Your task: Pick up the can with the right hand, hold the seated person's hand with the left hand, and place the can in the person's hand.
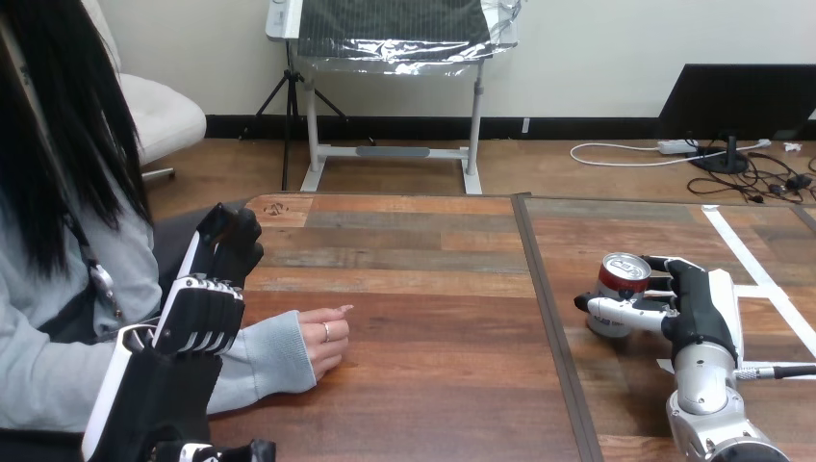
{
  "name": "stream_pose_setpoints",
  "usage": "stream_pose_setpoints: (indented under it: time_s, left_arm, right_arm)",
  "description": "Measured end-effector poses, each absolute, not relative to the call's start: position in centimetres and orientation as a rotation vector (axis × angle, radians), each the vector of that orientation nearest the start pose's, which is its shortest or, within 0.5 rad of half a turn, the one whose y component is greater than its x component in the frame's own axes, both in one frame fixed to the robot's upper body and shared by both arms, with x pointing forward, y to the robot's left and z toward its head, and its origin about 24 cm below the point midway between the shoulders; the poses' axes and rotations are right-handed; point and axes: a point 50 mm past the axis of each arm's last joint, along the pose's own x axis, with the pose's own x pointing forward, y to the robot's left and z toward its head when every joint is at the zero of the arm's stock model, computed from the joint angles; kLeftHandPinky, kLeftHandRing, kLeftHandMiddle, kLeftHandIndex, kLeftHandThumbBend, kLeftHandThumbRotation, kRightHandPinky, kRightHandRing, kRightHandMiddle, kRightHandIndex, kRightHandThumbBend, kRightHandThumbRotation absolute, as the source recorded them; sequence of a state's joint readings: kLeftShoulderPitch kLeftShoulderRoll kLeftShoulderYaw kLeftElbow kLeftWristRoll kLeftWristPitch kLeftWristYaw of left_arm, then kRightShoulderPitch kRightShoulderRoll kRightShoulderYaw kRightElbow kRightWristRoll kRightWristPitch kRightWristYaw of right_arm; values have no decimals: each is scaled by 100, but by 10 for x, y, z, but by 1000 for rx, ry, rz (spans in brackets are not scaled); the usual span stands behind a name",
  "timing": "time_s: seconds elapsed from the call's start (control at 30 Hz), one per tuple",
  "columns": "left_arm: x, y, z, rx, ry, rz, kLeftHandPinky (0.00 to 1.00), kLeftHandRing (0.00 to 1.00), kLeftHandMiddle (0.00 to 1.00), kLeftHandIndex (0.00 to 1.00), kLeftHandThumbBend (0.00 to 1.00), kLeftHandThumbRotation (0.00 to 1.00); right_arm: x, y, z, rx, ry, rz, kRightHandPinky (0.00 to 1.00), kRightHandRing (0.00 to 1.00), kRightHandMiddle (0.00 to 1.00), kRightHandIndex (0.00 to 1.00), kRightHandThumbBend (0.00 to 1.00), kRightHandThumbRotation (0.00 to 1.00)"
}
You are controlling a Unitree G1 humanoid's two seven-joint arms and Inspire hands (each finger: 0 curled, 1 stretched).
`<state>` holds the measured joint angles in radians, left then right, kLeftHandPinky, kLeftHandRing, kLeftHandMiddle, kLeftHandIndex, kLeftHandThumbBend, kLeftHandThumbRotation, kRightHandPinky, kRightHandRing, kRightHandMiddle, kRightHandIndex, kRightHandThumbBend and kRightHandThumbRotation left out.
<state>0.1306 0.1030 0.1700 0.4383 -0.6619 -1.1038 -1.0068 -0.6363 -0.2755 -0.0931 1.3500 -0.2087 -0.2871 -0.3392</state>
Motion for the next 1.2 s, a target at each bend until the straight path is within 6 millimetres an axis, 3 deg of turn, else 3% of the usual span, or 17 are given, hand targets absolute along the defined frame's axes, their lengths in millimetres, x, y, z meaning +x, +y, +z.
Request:
stream_pose_setpoints:
  time_s: [0.67,1.2]
  left_arm:
    - [169,214,22,40,-648,-343,99,100,100,100,100,54]
    - [169,215,22,35,-647,-326,97,100,100,100,100,55]
  right_arm:
    - [318,-240,-15,-457,332,-388,40,44,50,51,88,0]
    - [319,-237,-15,-444,323,-386,36,40,48,49,85,0]
